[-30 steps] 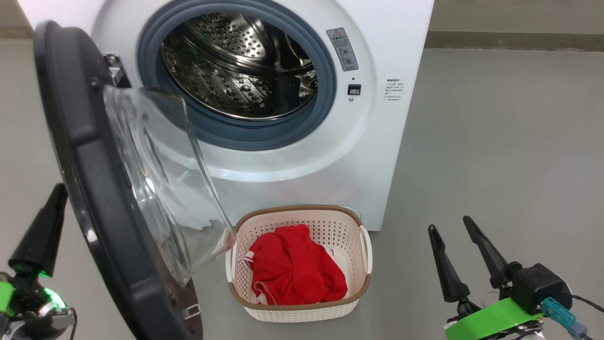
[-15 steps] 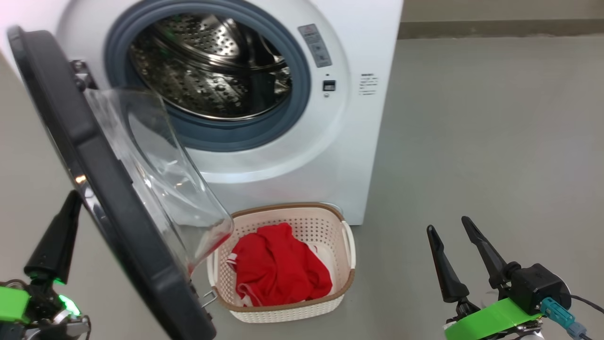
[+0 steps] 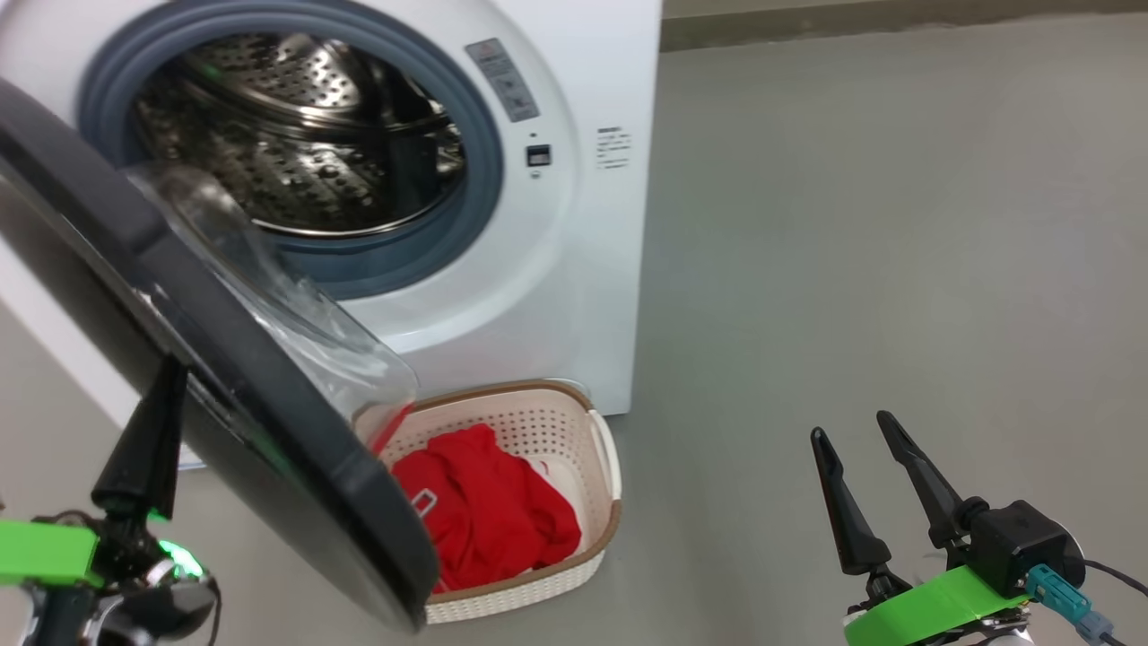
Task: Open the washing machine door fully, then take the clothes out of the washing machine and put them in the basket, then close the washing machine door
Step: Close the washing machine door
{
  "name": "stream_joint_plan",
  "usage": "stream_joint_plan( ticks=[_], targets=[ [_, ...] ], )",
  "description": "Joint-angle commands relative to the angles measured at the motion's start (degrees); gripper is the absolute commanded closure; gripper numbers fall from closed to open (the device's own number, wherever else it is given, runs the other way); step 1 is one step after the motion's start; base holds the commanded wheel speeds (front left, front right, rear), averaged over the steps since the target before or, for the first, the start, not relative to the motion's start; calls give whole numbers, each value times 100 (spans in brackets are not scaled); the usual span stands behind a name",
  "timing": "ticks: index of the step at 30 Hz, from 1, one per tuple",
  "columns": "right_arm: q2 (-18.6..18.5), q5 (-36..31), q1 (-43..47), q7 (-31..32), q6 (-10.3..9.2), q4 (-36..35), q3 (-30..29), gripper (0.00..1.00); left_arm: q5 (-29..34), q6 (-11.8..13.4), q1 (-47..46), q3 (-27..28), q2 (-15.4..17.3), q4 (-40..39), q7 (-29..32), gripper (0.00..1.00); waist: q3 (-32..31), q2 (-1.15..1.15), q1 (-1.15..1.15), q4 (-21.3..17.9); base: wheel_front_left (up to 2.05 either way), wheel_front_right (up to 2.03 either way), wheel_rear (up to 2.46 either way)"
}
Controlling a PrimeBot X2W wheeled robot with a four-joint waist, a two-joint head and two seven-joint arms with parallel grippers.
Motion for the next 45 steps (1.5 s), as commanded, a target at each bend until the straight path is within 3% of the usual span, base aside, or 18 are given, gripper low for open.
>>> stream_joint_plan(
  ticks=[1,10,27,39,45],
  targets=[
    [-44,-53,-264,-37,28,-115,130,0,-137,-166,-410,-6,65,11,-140,100,64,0,0,-227,0,0,0],
    [-44,-63,-304,-37,28,-124,124,0,-209,-484,-888,-212,67,436,-504,100,168,0,0,-738,0,0,0],
    [-44,-18,-432,-37,28,-204,133,0,411,-683,-1641,-104,403,1017,-1036,100,571,0,0,-1562,0,0,0],
    [-44,-8,-587,-37,28,-255,179,0,530,-841,-2629,-70,550,1881,-1278,100,889,0,0,-1721,0,0,0],
    [-44,-27,-662,-37,28,-246,242,0,503,-1053,-3161,-18,696,2415,-1304,100,1019,0,0,-1742,0,0,0]
  ],
)
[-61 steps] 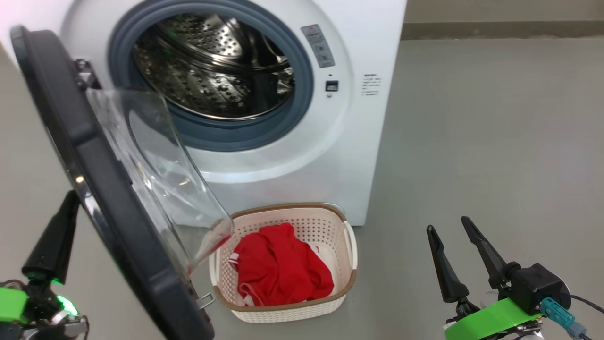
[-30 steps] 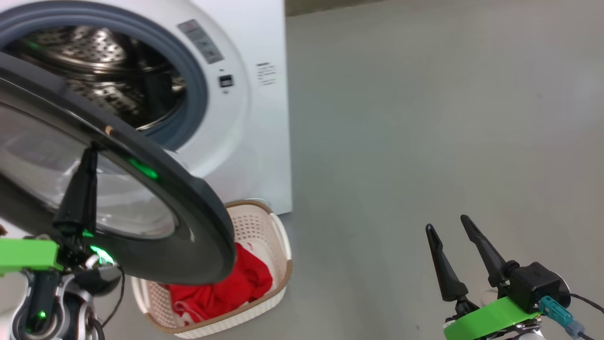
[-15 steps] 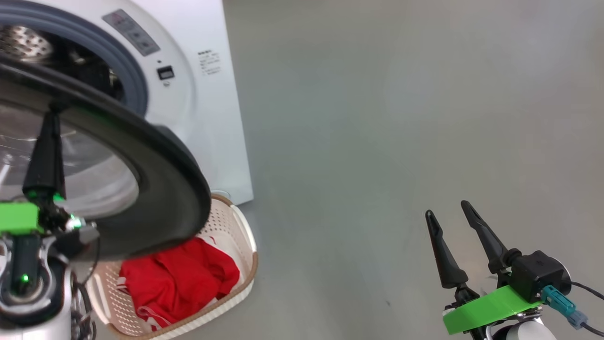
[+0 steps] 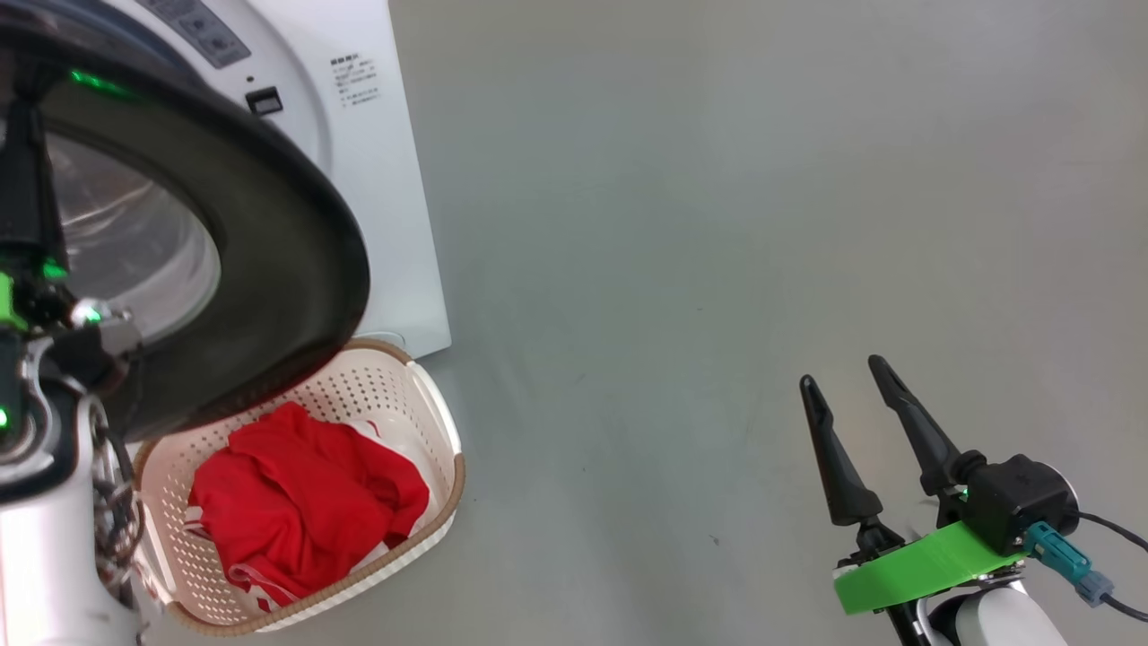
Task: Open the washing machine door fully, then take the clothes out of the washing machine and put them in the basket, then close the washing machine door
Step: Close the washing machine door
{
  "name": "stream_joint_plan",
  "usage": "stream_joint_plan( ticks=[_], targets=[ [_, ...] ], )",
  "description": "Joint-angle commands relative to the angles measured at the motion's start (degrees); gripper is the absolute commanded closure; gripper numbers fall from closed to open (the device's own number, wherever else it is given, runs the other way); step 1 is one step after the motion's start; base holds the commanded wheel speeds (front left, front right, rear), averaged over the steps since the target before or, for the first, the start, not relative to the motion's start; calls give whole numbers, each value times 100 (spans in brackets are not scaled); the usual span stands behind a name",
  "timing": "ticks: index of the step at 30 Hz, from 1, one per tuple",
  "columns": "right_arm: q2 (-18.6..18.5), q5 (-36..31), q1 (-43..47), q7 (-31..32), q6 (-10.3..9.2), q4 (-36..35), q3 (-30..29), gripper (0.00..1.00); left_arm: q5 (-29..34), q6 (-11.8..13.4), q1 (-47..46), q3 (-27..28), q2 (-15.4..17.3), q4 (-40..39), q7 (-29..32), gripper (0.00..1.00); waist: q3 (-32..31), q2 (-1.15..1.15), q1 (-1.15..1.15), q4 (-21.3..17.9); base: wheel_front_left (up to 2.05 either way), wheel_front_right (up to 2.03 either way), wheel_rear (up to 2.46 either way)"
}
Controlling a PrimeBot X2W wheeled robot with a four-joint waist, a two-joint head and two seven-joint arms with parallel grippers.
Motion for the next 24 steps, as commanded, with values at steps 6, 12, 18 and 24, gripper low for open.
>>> stream_joint_plan(
  ticks=[6,12,18,24],
  targets=[
    [-42,-17,-207,-37,28,-115,168,0,42,-457,-452,80,340,451,107,100,39,0,0,33,0,0,0],
    [-42,-38,-149,-37,28,-80,155,0,5,-686,-293,47,289,701,173,56,-120,0,0,170,0,0,0],
    [-42,-14,-57,-37,28,-14,143,0,207,-820,217,-76,268,665,152,0,-435,0,0,417,0,0,0],
    [-42,-10,31,-37,28,9,132,0,528,-926,876,-149,318,246,-60,0,-723,0,0,679,0,0,0]
  ],
)
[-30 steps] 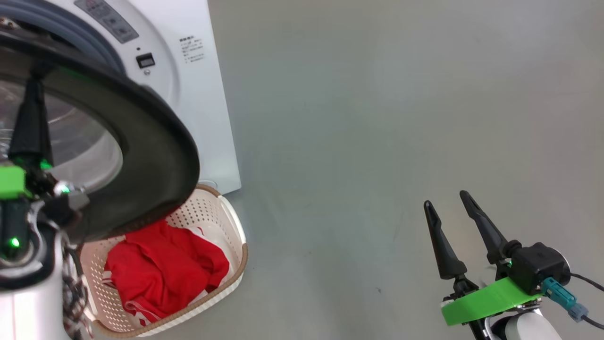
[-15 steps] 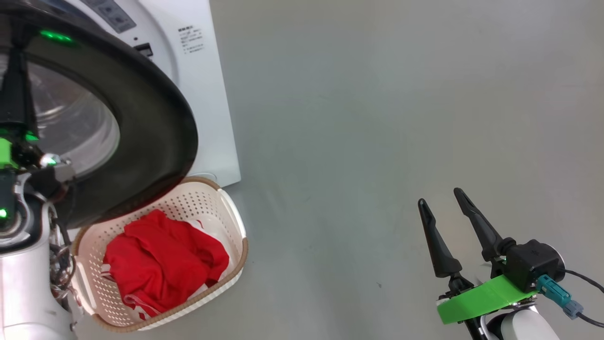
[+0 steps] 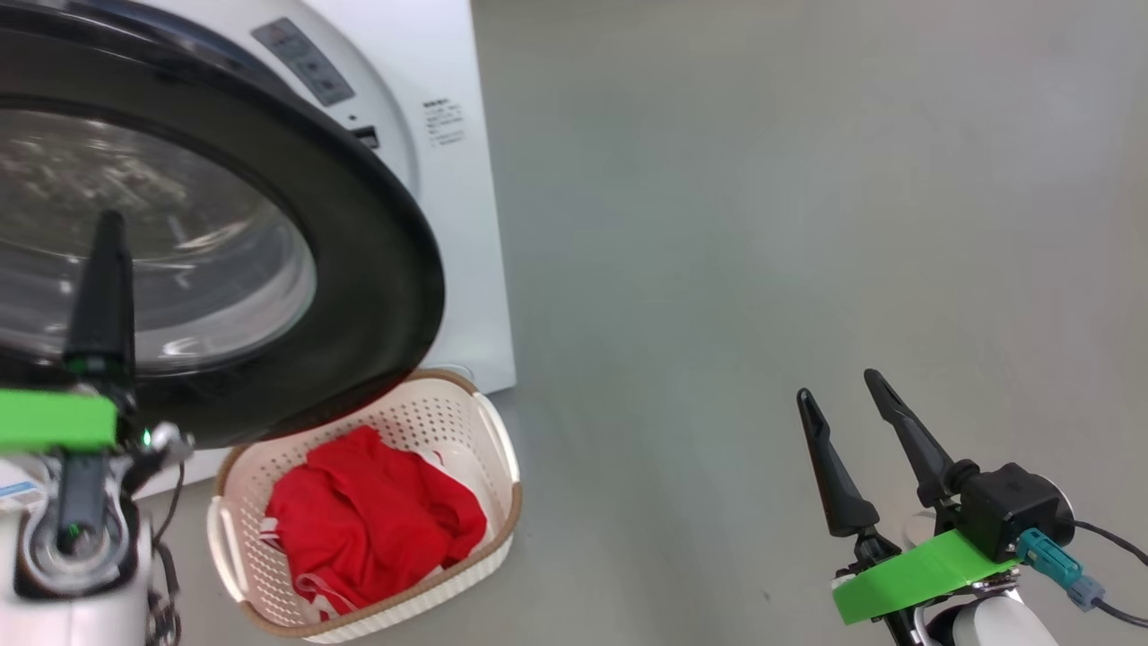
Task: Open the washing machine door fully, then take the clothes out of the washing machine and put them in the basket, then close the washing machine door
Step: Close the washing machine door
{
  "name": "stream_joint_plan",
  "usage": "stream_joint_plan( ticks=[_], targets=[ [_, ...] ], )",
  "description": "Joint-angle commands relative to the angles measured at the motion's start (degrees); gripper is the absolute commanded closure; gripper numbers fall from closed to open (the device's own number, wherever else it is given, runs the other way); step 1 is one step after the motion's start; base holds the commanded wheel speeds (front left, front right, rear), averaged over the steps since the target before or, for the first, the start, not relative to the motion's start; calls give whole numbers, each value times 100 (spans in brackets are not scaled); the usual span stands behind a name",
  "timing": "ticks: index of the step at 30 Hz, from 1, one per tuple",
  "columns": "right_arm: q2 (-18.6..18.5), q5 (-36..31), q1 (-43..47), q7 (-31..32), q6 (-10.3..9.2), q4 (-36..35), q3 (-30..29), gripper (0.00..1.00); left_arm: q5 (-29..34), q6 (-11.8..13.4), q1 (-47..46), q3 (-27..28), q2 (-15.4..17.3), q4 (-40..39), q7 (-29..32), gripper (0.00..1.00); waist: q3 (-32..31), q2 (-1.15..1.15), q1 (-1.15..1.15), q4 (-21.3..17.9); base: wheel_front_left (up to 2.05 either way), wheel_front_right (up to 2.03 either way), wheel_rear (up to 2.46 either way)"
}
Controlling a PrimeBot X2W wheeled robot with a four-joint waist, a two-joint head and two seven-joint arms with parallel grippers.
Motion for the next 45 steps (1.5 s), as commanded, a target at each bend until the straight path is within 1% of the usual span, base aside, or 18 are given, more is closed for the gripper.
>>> stream_joint_plan(
  ticks=[1,4,6,8,12,15,18,20,24,25,29,31,32,37,45],
  targets=[
    [-39,-10,-1,-37,28,-128,83,0,273,-99,172,45,270,-331,-111,0,-233,0,0,227,0,0,0],
    [-39,-13,53,-37,28,-141,54,0,468,-120,628,-75,256,-694,-265,0,-357,0,0,328,0,0,0],
    [-39,11,88,-37,28,-175,47,0,655,-125,963,-164,306,-943,-378,0,-425,0,0,382,0,0,0],
    [-39,15,110,-37,28,-197,33,0,1059,-127,1300,-310,450,-1219,-612,0,-464,0,0,420,0,0,0],
    [-39,20,148,-37,28,-249,-16,0,2012,-128,1910,-623,732,-1656,-1314,0,-535,0,0,486,0,0,0],
    [-39,13,193,-37,28,-300,-62,0,2684,-128,2270,-798,862,-1794,-1712,0,-587,0,0,531,0,0,0],
    [-39,1,235,-37,28,-339,-112,0,3438,-126,2506,-849,890,-1860,-1902,0,-641,0,0,565,0,0,0],
    [-39,-17,254,-37,28,-372,-140,0,3814,-113,2614,-764,782,-1895,-1950,0,-672,0,0,580,0,0,0],
    [-39,-34,279,-37,28,-424,-191,0,4696,-86,2794,-224,375,-2146,-1965,0,-720,0,0,585,0,0,0],
    [-39,-31,282,-37,28,-435,-198,0,5275,-96,2964,-93,248,-2218,-1966,0,-736,0,0,565,0,0,0],
    [-39,-9,288,-37,28,-448,-200,0,6310,-109,3263,-21,69,-2245,-1967,0,-762,0,0,526,0,0,0],
    [-39,0,301,-37,28,-456,-208,0,6718,-112,3367,8,-21,-2274,-1967,0,-770,0,0,513,0,0,0],
    [-39,0,301,-37,28,-456,-208,0,6718,-112,3367,8,-21,-2274,-1967,0,-770,0,0,513,0,0,0],
    [-39,5,315,-37,28,-446,-220,0,7181,-118,3530,62,-239,-2133,-1968,0,-788,0,0,491,0,0,0],
    [-39,-4,326,-37,28,-440,-228,0,7322,-125,3541,78,-402,-2015,-1968,0,-802,0,0,499,0,0,0]
  ],
)
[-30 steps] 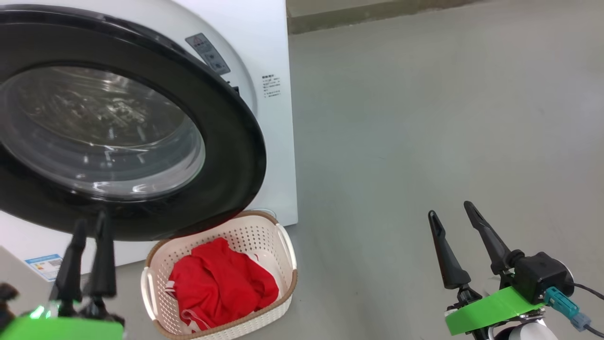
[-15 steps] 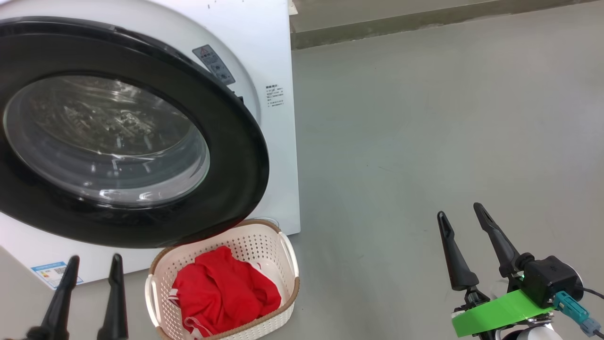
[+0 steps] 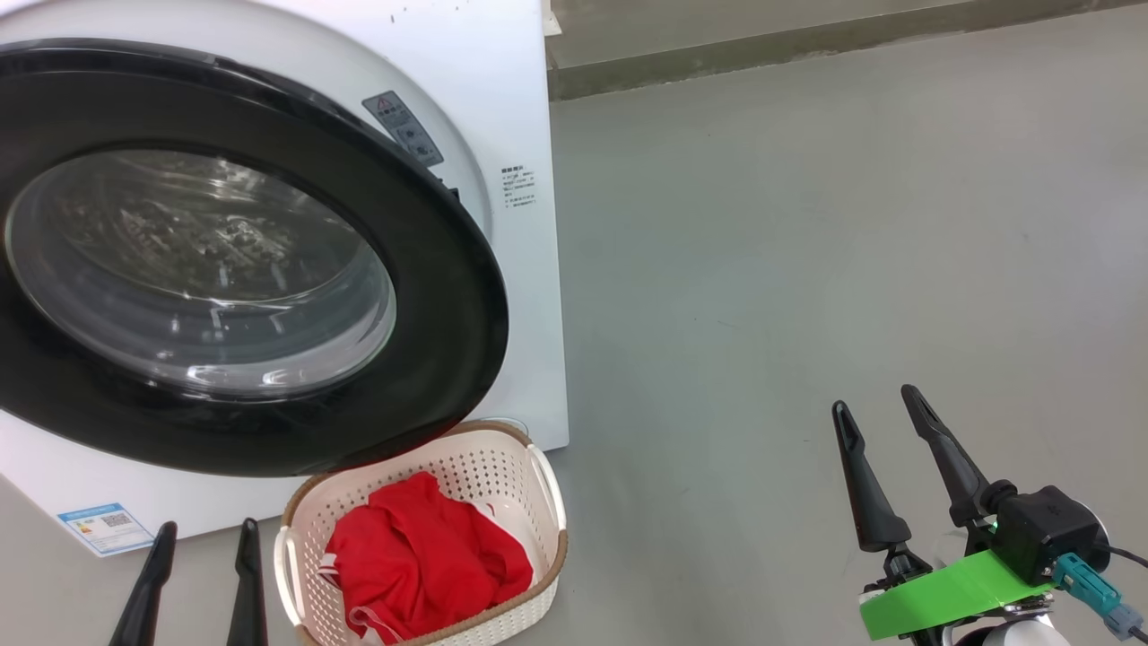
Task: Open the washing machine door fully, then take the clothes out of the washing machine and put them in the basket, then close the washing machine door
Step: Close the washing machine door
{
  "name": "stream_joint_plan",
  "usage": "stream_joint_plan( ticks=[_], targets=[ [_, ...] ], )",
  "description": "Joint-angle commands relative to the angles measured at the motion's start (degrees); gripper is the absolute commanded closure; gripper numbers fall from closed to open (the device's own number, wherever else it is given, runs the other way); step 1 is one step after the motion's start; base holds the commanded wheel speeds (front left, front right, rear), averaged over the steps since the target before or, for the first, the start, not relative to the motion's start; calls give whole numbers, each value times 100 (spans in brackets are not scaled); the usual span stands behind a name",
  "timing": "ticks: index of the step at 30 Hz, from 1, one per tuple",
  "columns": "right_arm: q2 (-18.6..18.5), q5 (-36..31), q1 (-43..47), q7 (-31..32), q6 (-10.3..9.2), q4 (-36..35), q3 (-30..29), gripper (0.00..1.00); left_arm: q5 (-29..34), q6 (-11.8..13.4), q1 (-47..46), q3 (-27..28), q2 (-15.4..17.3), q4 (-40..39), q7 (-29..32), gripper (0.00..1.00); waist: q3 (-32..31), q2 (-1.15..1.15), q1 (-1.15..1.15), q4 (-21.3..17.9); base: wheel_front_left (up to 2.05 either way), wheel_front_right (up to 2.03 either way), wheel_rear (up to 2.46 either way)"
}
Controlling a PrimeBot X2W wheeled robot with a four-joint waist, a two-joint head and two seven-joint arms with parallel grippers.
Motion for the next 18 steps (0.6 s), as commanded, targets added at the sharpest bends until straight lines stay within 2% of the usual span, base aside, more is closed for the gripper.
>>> stream_joint_plan(
  ticks=[1,15,16,17,18],
  targets=[
    [-42,-6,-38,-37,28,-146,92,0,38,-28,-127,205,24,-119,-45,0,2,0,0,2,0,0,0],
    [-42,-85,-12,-37,28,-110,82,0,126,-31,-81,170,-33,-155,-46,0,-10,0,0,36,0,0,0],
    [-42,-117,-8,-37,28,-89,104,48,132,-31,-76,157,-35,-153,-46,0,-11,0,0,45,0,0,0],
    [-42,-154,-14,-37,28,-64,133,70,137,-31,-73,139,-36,-150,-46,0,-9,0,0,56,0,0,0],
    [-42,-184,-32,-37,28,-34,168,100,141,-31,-71,117,-37,-148,-46,0,-5,0,0,69,0,0,0]
  ],
)
